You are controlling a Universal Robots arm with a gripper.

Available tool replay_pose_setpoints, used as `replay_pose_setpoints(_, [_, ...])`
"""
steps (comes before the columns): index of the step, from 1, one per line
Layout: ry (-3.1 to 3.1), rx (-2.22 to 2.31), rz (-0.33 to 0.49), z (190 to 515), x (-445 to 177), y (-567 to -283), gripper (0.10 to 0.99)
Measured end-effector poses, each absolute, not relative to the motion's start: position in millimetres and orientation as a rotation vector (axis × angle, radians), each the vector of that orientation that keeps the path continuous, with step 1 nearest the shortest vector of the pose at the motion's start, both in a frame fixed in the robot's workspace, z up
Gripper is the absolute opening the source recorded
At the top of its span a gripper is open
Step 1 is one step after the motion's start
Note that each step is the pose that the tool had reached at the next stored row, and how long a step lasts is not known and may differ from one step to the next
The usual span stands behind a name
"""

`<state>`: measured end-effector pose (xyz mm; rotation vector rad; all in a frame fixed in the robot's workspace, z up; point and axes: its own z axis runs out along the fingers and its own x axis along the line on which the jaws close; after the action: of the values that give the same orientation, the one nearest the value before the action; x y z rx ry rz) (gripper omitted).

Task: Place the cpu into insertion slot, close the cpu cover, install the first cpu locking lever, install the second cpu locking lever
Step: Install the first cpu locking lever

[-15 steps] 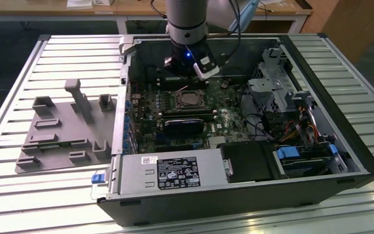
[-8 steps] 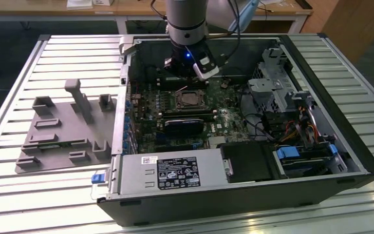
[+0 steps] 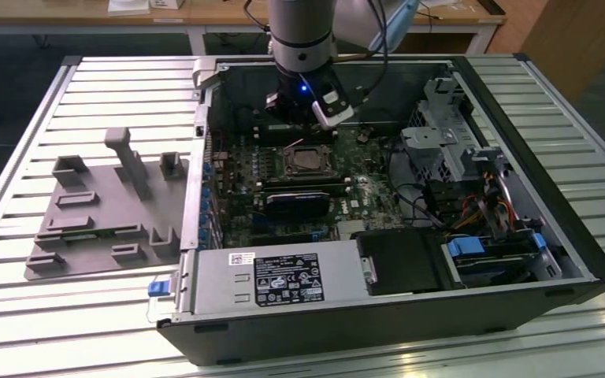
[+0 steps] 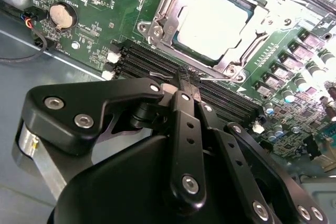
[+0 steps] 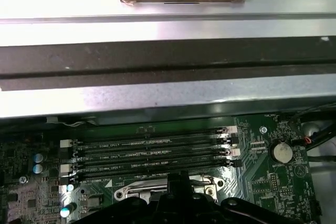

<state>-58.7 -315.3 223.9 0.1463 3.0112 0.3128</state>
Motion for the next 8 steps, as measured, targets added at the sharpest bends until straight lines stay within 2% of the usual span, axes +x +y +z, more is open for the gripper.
replay_pose_setpoints(8, [3.007, 0.148, 0.278, 220.9, -58.8, -313.0, 0.102])
